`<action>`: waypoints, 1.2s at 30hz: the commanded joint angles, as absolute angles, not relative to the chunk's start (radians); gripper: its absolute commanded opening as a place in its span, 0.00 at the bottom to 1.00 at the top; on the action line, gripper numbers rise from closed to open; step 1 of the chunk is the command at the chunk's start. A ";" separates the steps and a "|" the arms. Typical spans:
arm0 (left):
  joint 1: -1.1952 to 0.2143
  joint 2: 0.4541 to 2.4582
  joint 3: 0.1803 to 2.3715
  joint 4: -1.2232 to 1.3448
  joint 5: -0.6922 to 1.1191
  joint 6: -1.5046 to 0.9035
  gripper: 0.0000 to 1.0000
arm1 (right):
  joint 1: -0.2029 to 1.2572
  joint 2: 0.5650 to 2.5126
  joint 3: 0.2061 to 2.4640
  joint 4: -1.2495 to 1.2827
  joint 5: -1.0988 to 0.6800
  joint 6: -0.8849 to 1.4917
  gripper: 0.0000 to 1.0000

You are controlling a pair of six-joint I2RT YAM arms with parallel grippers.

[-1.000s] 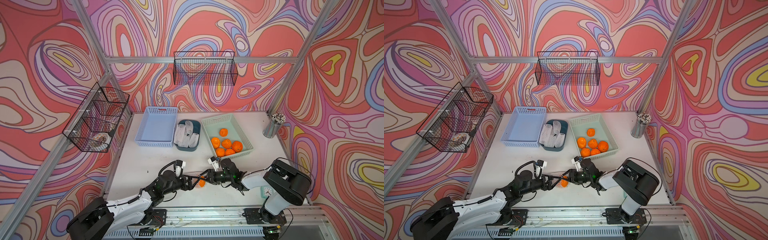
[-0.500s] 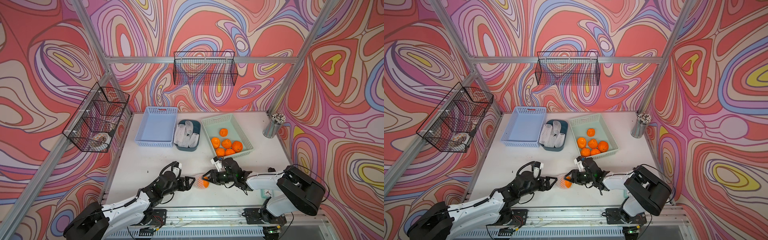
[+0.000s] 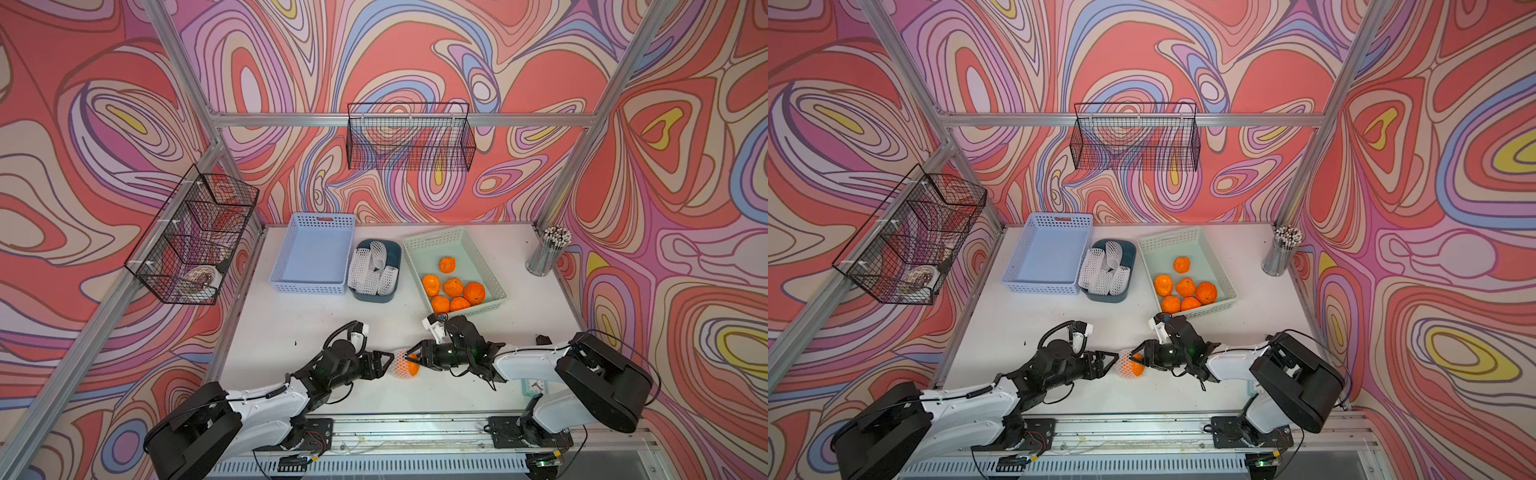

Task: Remove foam nets from oranges
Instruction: Remove the foam net from the orange.

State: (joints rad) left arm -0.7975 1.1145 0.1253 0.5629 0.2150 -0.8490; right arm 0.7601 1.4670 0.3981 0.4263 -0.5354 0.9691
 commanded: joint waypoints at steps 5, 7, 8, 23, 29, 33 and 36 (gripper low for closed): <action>-0.793 1.247 0.162 0.730 0.253 -0.877 0.50 | 0.756 1.438 0.381 0.434 -0.535 0.959 0.51; -0.792 1.277 0.161 0.777 0.266 -0.886 0.41 | 0.756 1.431 0.381 0.425 -0.534 0.957 0.50; -0.793 1.291 0.167 0.791 0.278 -0.886 0.36 | 0.755 1.427 0.382 0.421 -0.534 0.956 0.50; -0.793 1.234 0.184 0.701 0.277 -0.849 0.00 | 0.729 1.333 0.385 0.298 -0.528 0.921 0.49; -0.792 1.143 0.189 0.592 0.266 -0.811 0.00 | 0.713 1.286 0.384 0.239 -0.532 0.899 0.49; -0.791 1.110 0.192 0.600 0.336 -0.786 0.28 | 0.707 1.282 0.383 0.235 -0.543 0.895 0.50; -0.791 1.067 0.214 0.560 0.434 -0.708 0.68 | 0.704 1.283 0.391 0.224 -0.550 0.883 0.50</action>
State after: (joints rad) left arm -0.7967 1.1053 0.1707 0.6109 0.3450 -0.7860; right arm 0.7109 1.2938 0.3904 0.2485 -0.5400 0.9092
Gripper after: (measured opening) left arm 0.485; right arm 0.514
